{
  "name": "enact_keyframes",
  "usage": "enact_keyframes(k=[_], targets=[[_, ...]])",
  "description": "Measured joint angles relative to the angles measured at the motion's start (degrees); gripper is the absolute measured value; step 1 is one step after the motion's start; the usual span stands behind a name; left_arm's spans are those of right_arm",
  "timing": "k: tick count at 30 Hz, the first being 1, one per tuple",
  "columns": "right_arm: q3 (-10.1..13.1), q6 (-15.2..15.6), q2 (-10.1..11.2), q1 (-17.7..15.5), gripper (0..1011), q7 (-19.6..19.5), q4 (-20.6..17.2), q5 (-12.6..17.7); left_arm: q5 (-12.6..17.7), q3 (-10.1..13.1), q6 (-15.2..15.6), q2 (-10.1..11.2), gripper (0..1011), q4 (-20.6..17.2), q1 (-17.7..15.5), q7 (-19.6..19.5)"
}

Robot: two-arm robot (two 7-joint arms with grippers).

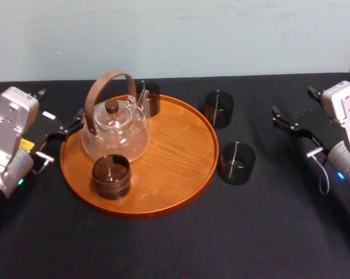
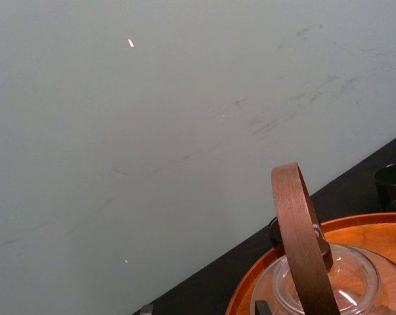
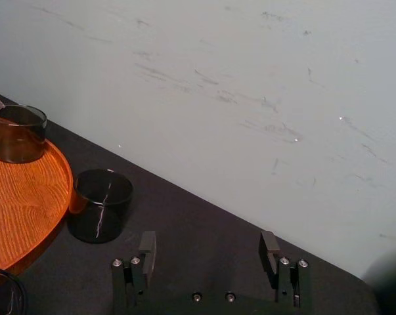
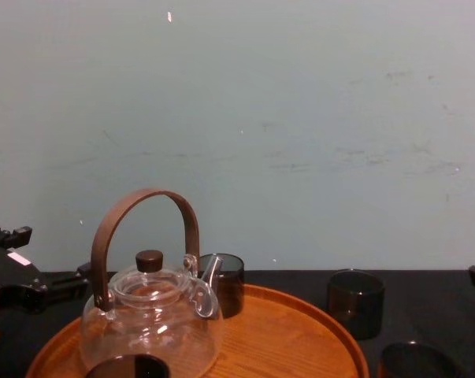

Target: Pick up the glass from the table and place it on the tray.

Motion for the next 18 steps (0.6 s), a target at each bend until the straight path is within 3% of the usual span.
enact_keyframes(k=[18], targets=[[0.00, 0.00, 0.00, 0.00, 1002, 0.00, 0.00, 0.00, 0.00, 0.00, 0.00, 0.00, 1001, 0.00, 0.00, 0.00]])
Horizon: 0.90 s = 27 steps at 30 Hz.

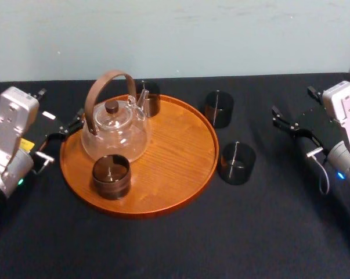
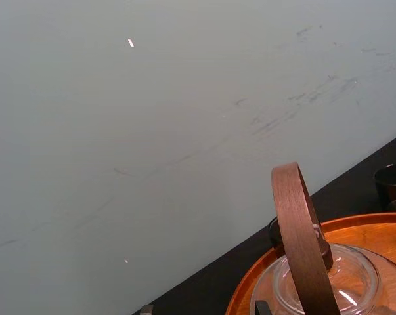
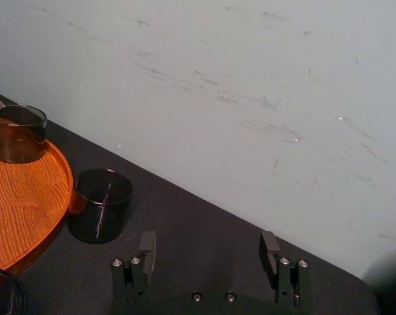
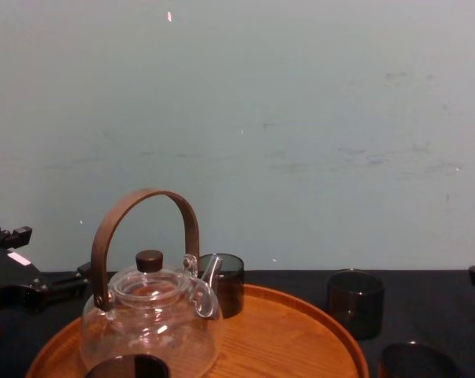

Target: Pick up the glass from the table and place it on the tray.

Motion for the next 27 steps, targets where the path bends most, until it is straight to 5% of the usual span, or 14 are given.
enact_keyframes(k=[27], targets=[[0.00, 0.00, 0.00, 0.00, 1002, 0.00, 0.00, 0.00, 0.00, 0.00, 0.00, 0.00, 1001, 0.00, 0.00, 0.00]])
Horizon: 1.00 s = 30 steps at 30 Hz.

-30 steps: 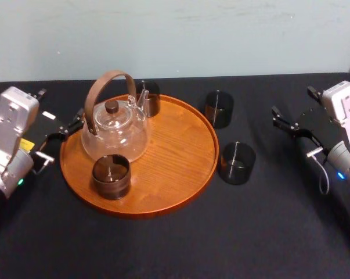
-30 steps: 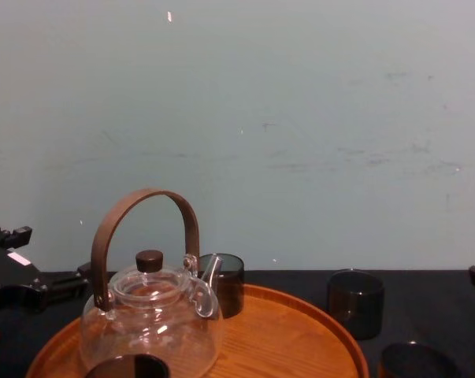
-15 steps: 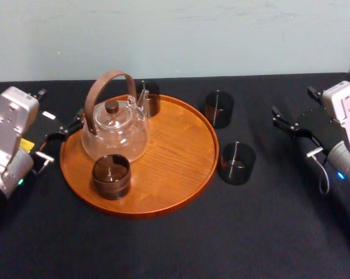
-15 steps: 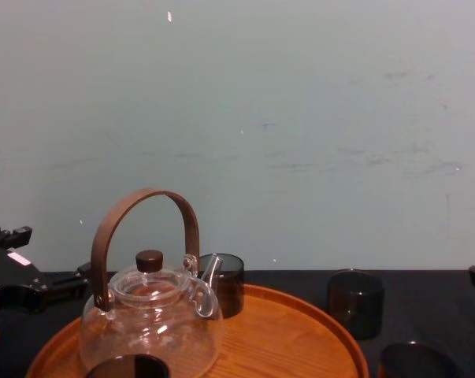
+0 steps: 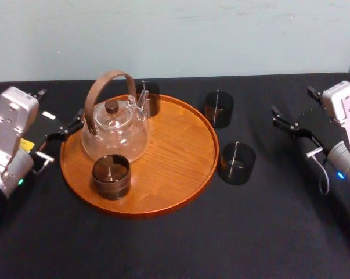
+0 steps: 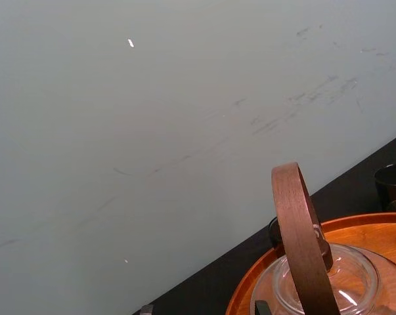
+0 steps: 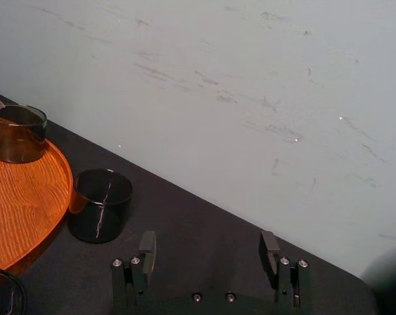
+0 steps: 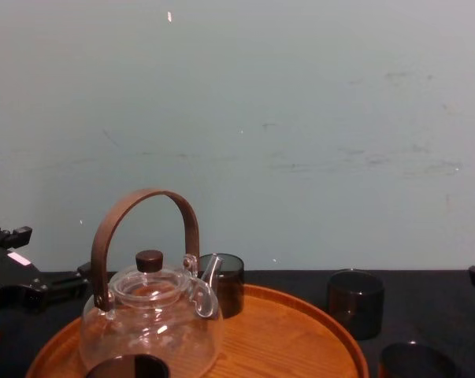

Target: Pick up the glass from the table and place it on the tray.

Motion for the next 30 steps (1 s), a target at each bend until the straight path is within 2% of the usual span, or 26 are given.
enact_keyframes(k=[9, 17, 26, 30], targets=[[0.08, 0.02, -0.04, 0.00, 1002, 0.11, 0.02, -0.01, 0.00, 0.00, 0.00, 0.00, 1001, 0.00, 0.00, 0.00], [1.26, 1.04, 0.10, -0.68, 1002, 2.64, -0.41, 0.30, 0.00, 0.00, 0.00, 0.00, 1001, 0.00, 0.00, 0.00], [2.56, 2.65, 1.71, -2.64, 1002, 6.76, -2.55, 1.49, 0.00, 0.00, 0.00, 0.00, 1001, 0.00, 0.00, 0.00], [2.96, 3.02, 3.46, -4.05, 1002, 9.76, -4.19, 1.92, 0.00, 0.00, 0.00, 0.00, 1001, 0.00, 0.00, 0.00]])
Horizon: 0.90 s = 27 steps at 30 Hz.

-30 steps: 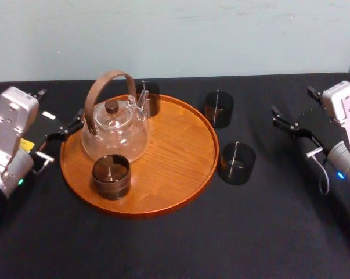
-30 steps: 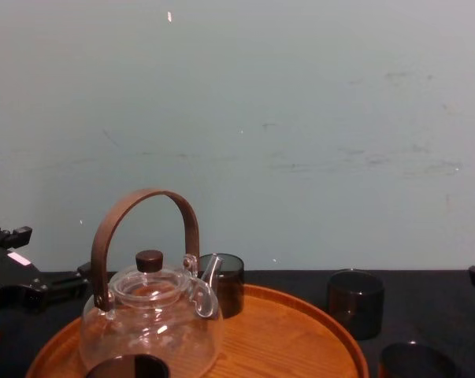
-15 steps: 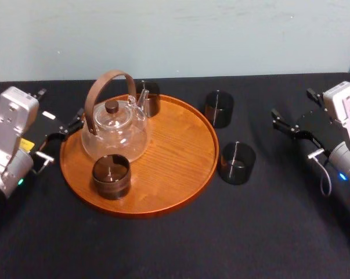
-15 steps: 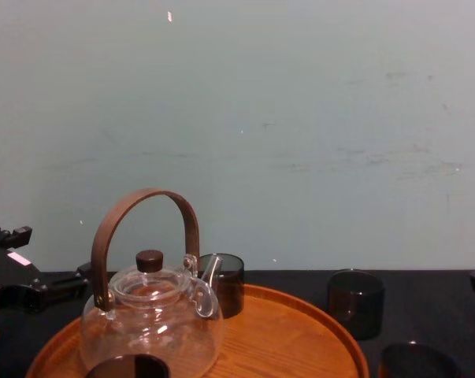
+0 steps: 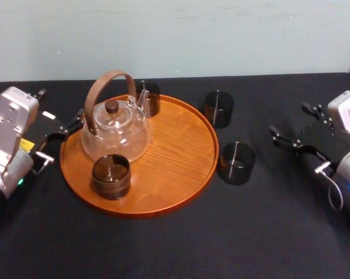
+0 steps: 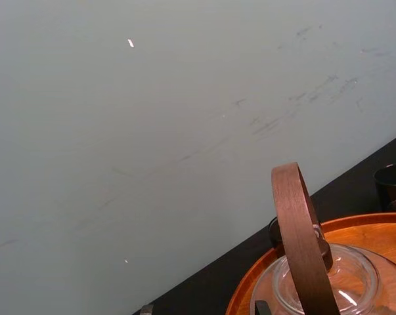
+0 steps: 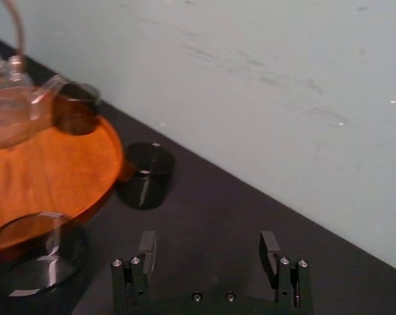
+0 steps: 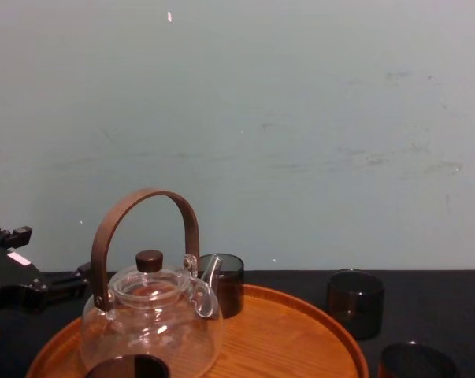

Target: Pick up the glass from the table and place it on the tray.

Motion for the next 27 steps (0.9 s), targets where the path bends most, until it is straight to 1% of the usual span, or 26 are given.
enact_keyframes(k=[3, 4, 7, 14, 21, 27], targets=[[0.10, 0.41, 1.25, -0.86, 1002, 2.12, -1.13, 0.09, 0.00, 0.00, 0.00, 0.00, 1001, 0.00, 0.00, 0.00], [0.10, 0.41, 1.25, -0.86, 1002, 2.12, -1.13, 0.09, 0.00, 0.00, 0.00, 0.00, 1002, 0.00, 0.00, 0.00], [0.12, 1.23, 2.60, -1.69, 1002, 4.60, -2.39, 0.11, 0.00, 0.00, 0.00, 0.00, 1001, 0.00, 0.00, 0.00], [0.11, 2.61, 4.13, -2.95, 1002, 8.08, -4.07, 0.05, 0.00, 0.00, 0.00, 0.00, 1001, 0.00, 0.00, 0.00], [0.19, 4.02, 4.67, -4.03, 1002, 10.77, -5.41, 0.18, 0.00, 0.00, 0.00, 0.00, 1001, 0.00, 0.00, 0.00], [0.26, 4.92, 4.04, -4.24, 1002, 12.42, -5.63, 0.22, 0.00, 0.00, 0.00, 0.00, 1002, 0.00, 0.00, 0.00]])
